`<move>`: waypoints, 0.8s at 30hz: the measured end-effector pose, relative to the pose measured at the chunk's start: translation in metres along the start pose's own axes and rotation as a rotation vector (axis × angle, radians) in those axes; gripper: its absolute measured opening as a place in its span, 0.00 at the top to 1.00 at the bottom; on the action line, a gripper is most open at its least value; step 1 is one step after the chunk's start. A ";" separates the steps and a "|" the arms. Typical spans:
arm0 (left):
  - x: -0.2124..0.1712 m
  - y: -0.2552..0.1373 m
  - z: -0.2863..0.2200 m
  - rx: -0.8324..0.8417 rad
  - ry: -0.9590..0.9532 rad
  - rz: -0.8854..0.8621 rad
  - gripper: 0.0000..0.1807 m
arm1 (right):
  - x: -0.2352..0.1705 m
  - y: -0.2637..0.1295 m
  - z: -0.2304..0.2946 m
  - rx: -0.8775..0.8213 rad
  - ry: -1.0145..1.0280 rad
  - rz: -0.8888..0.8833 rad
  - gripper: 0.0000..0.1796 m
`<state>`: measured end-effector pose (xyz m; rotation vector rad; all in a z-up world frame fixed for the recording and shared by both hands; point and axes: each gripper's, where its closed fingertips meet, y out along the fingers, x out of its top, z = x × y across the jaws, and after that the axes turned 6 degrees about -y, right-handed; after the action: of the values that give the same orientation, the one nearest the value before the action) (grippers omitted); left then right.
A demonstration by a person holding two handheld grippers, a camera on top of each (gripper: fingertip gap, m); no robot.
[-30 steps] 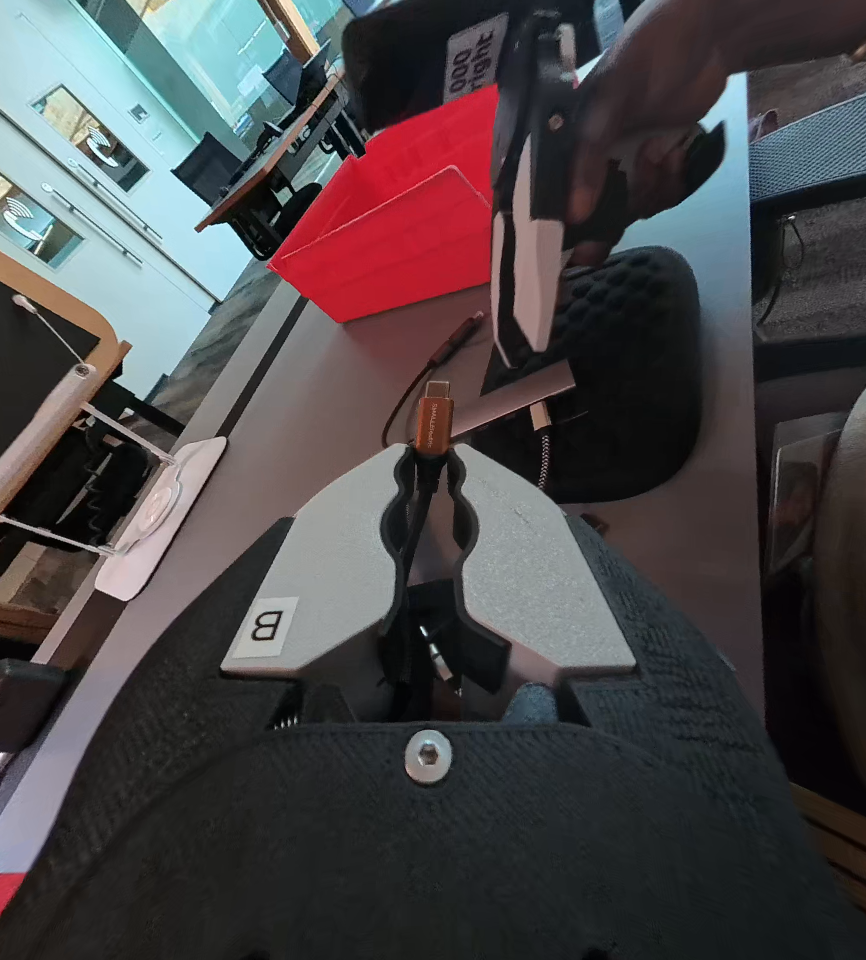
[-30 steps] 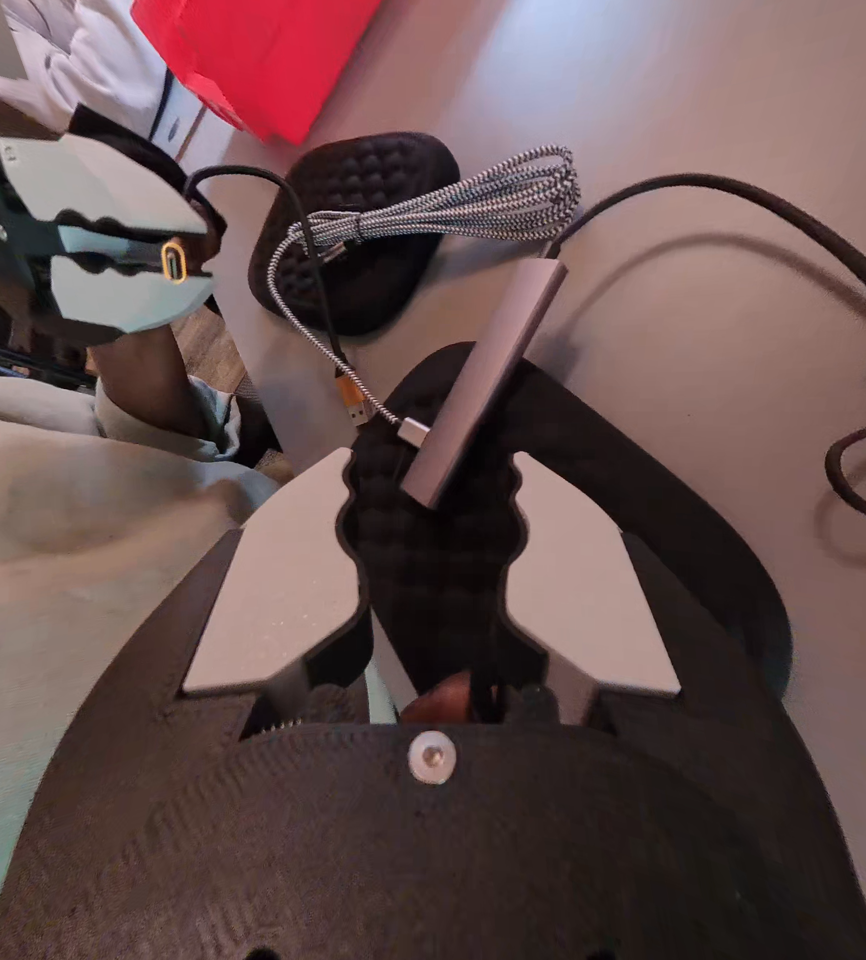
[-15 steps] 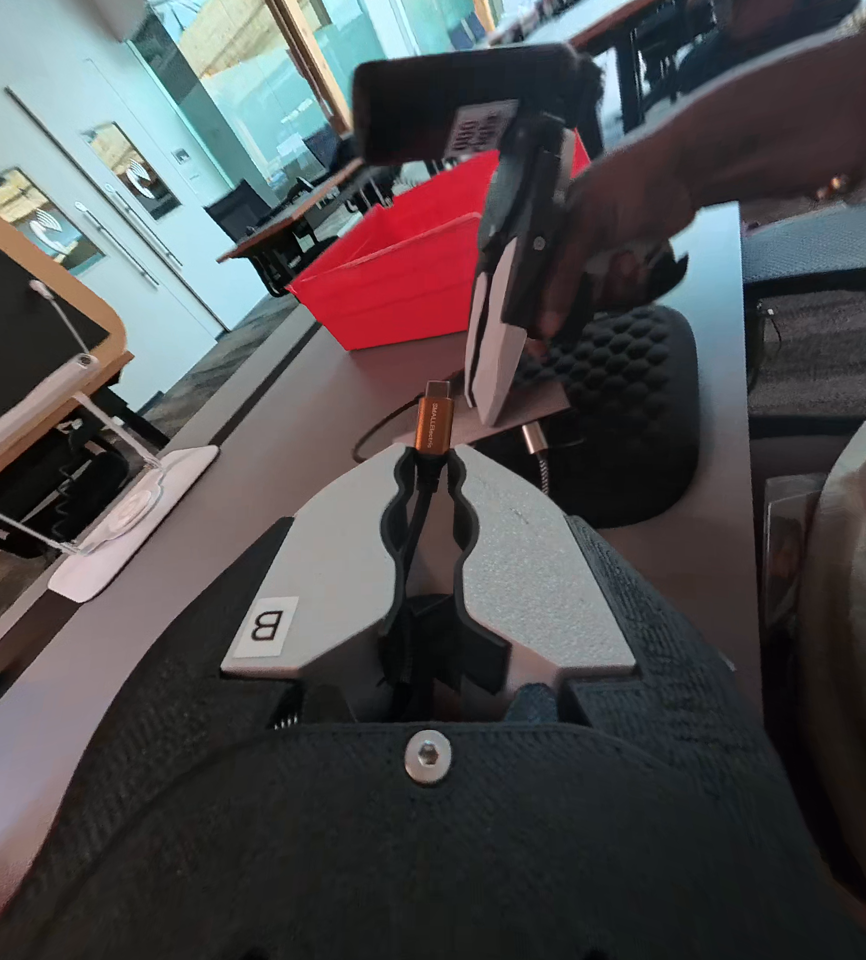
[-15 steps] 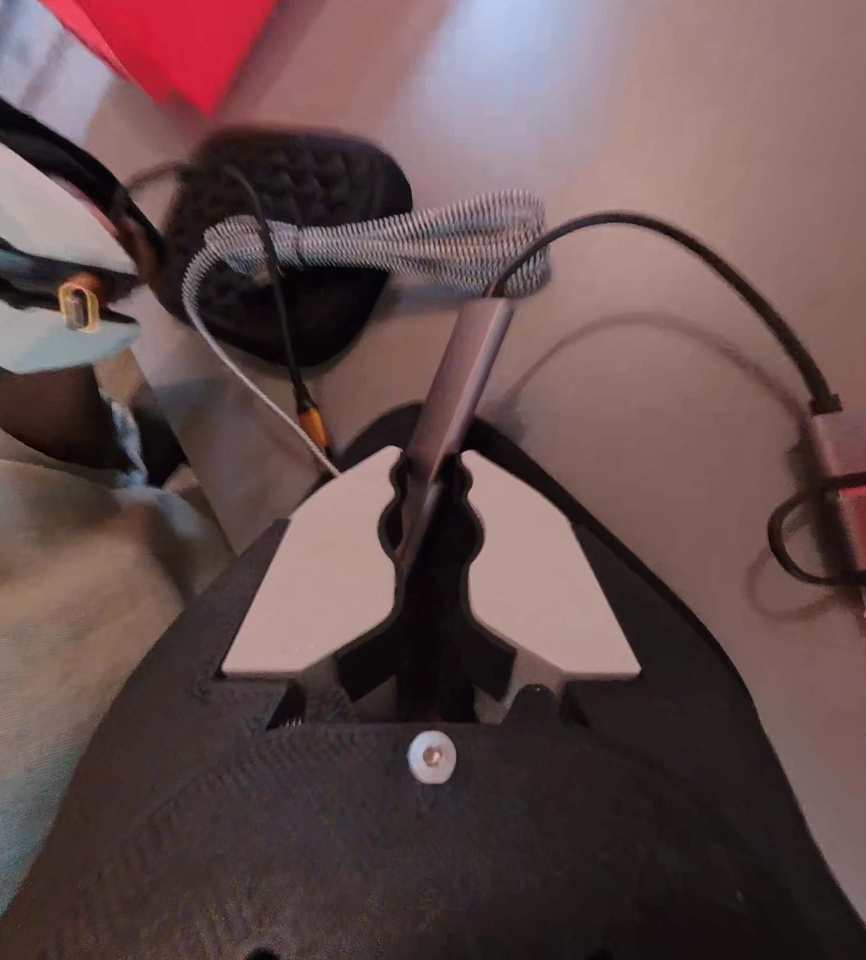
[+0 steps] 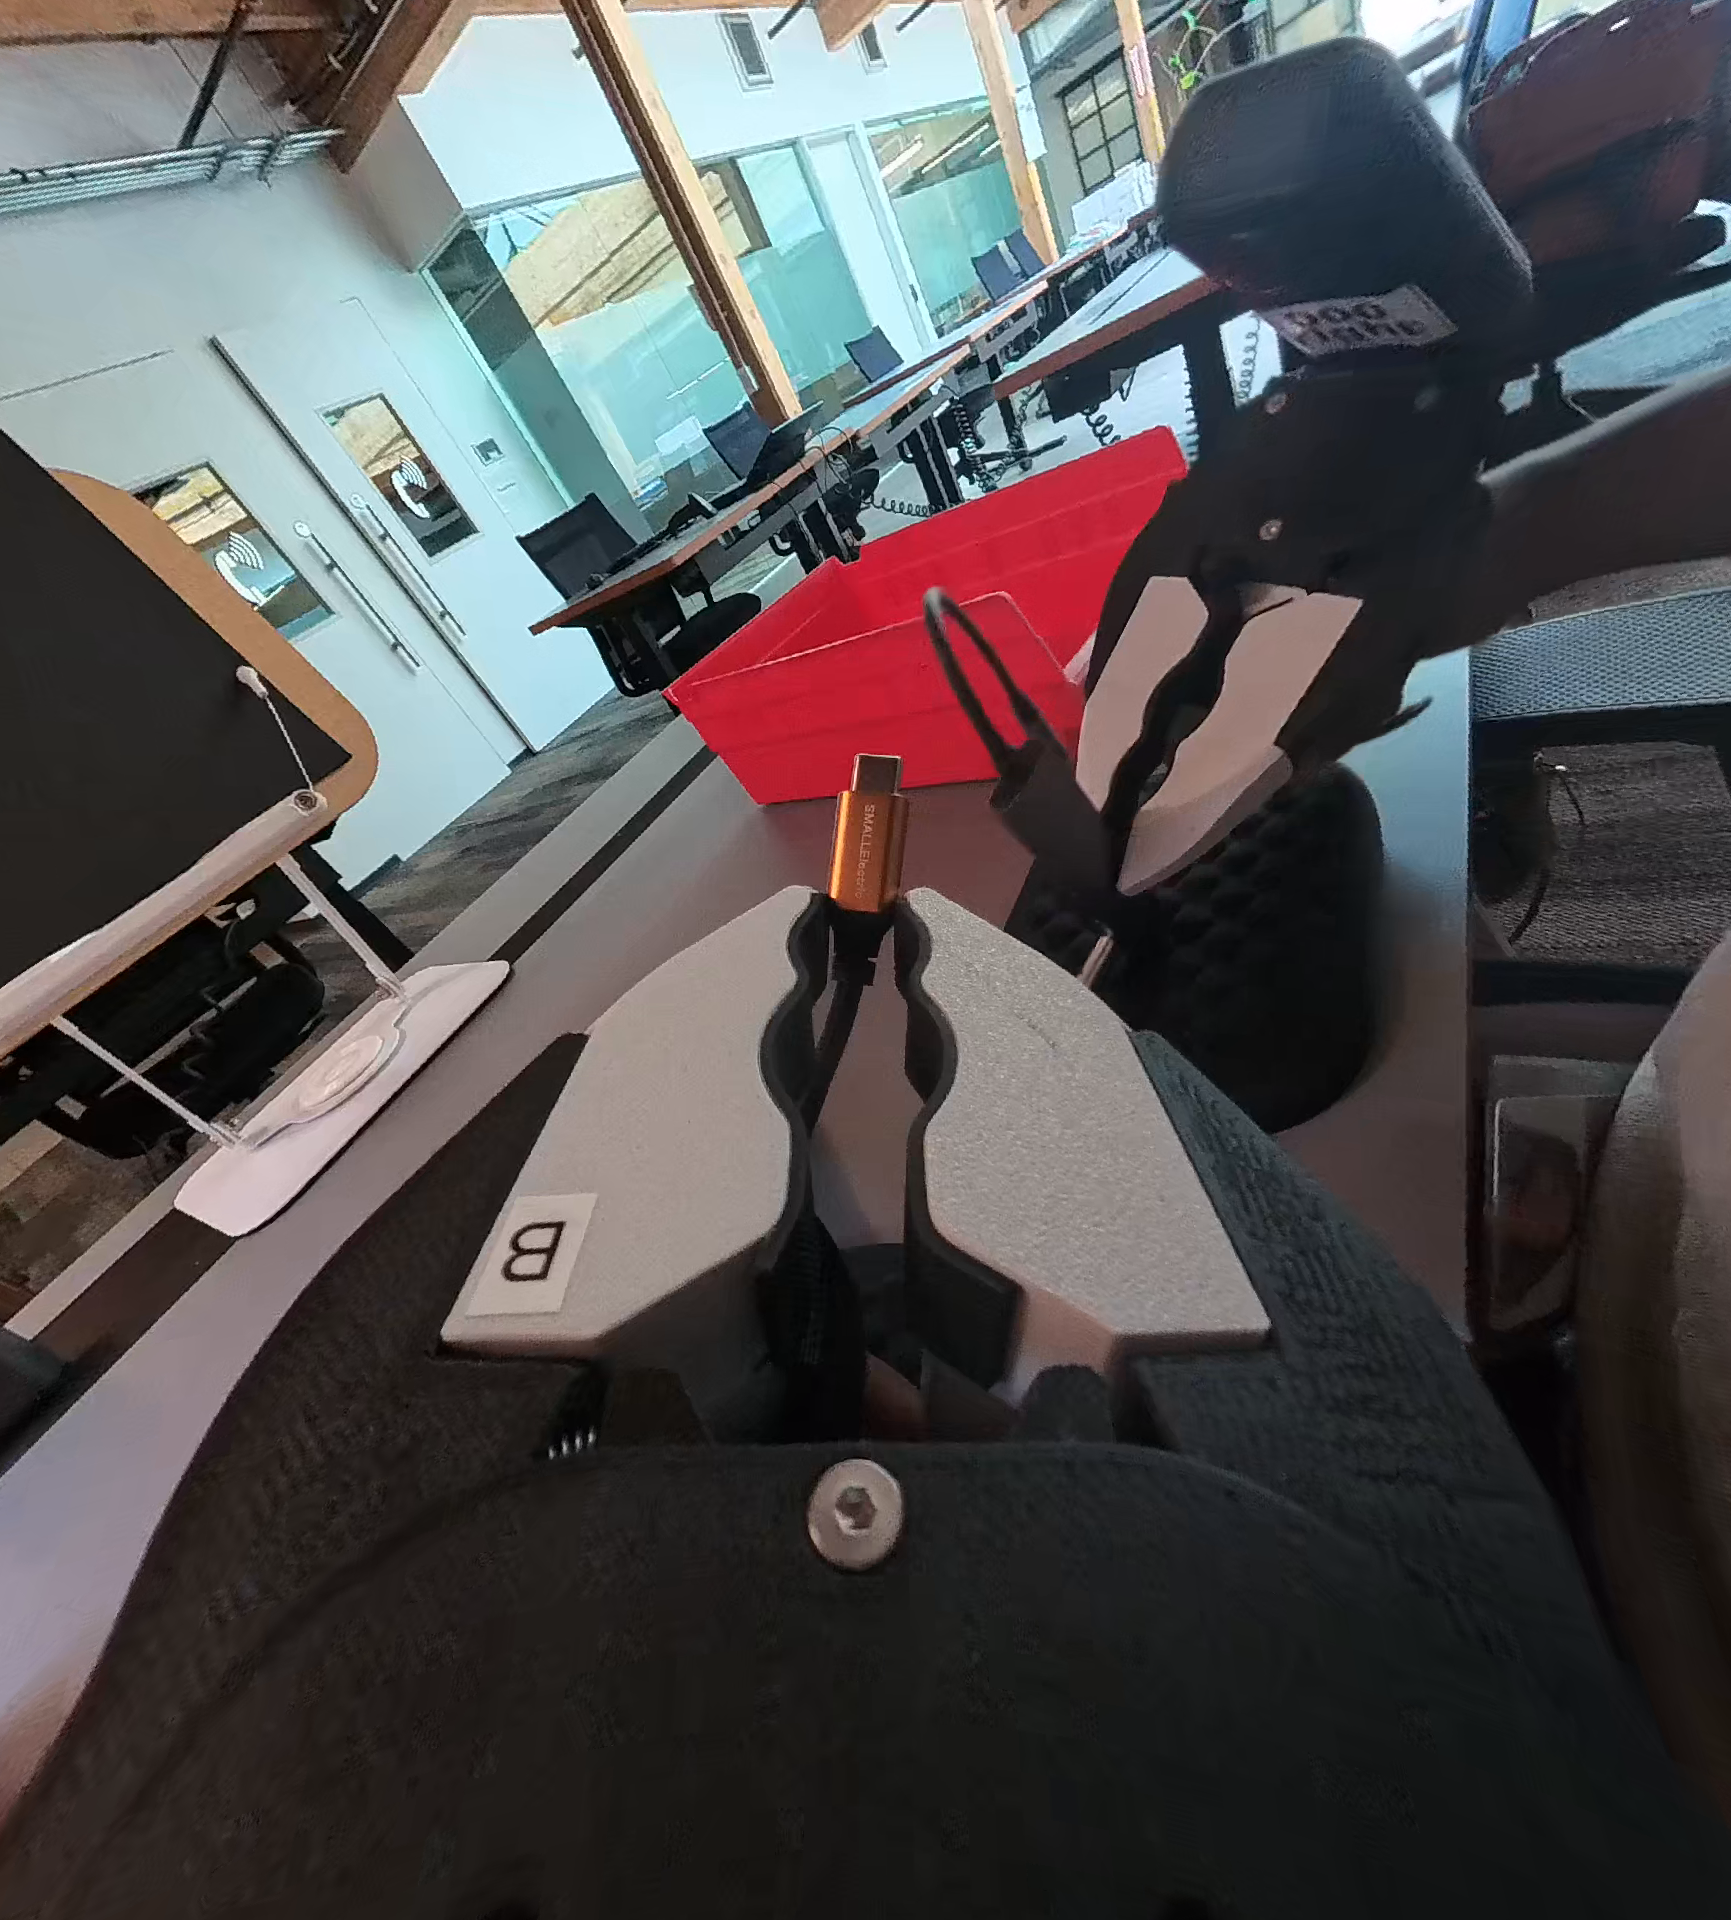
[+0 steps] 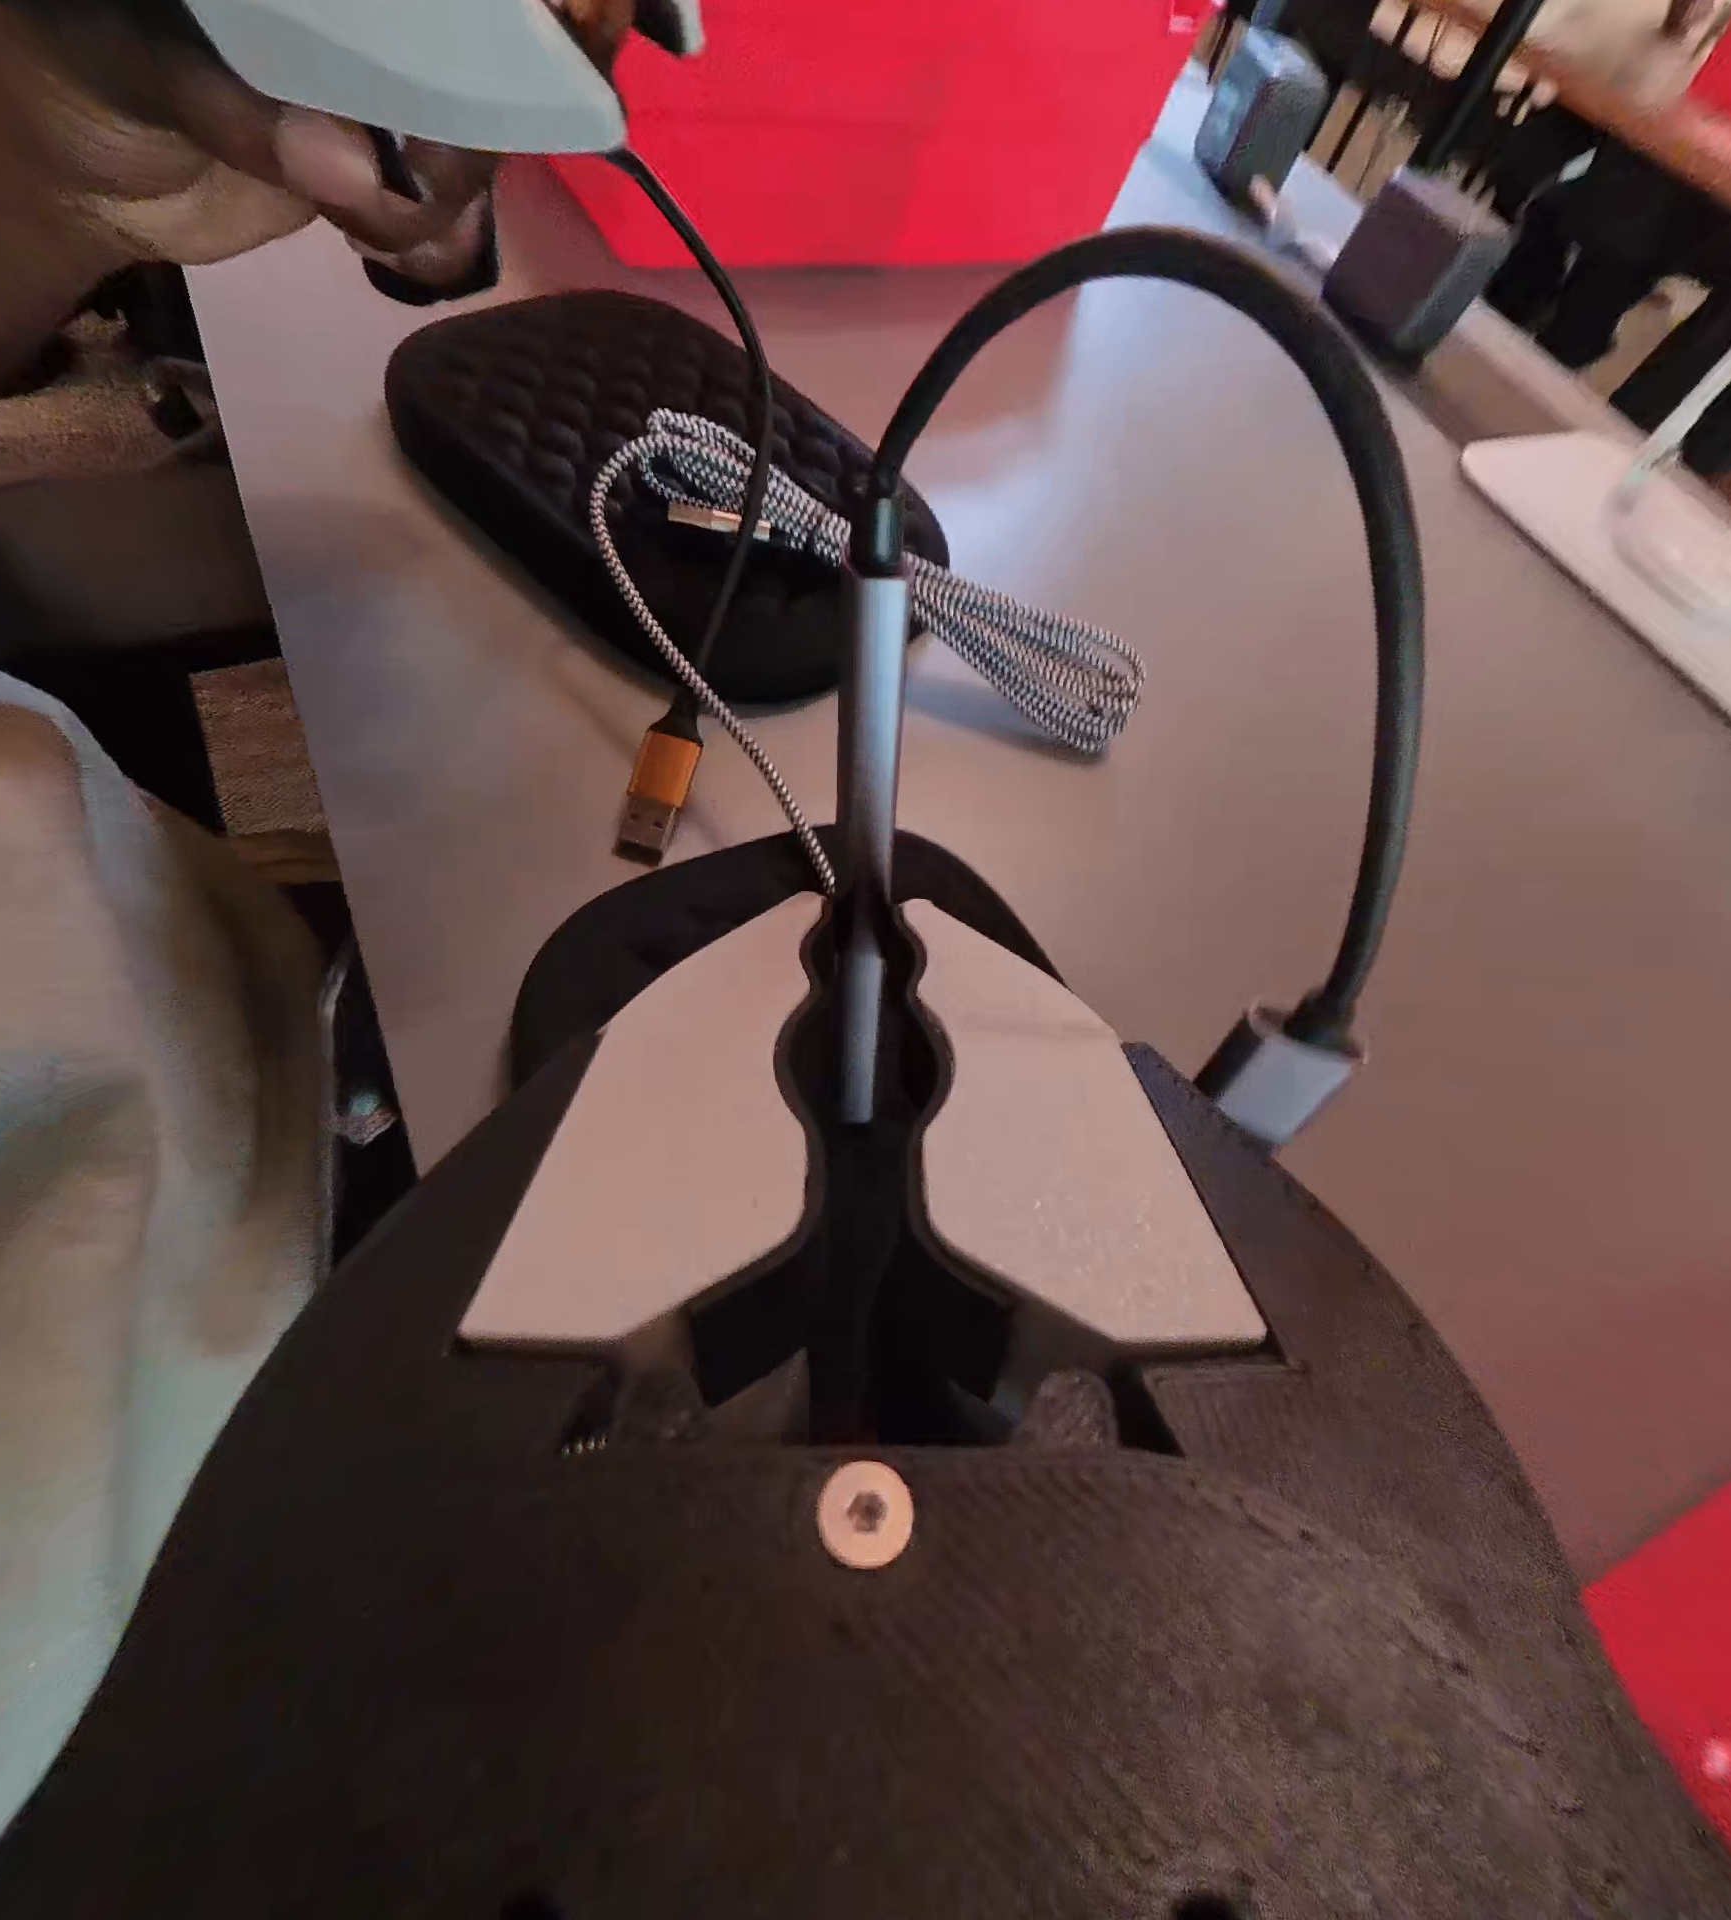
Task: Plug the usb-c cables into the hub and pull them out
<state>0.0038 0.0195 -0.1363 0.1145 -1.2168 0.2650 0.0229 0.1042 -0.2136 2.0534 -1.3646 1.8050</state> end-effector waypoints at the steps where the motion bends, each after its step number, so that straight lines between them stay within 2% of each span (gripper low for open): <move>1: 0.000 0.000 0.000 -0.002 -0.001 0.002 0.93 | -0.002 -0.002 0.001 0.008 -0.001 0.024 0.95; 8: -0.004 0.002 -0.005 -0.019 0.003 0.020 0.93 | -0.002 0.007 0.005 0.072 0.045 0.156 0.94; 13: -0.004 0.002 -0.004 -0.019 -0.009 0.010 0.93 | -0.018 0.016 0.004 0.155 0.037 0.374 0.94; 24: -0.008 0.005 -0.009 -0.033 -0.009 0.038 0.93 | -0.031 0.024 0.008 0.202 0.005 0.523 0.94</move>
<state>0.0078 0.0247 -0.1474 0.0640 -1.2332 0.2778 0.0165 0.1021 -0.2530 1.8926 -1.9301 2.2184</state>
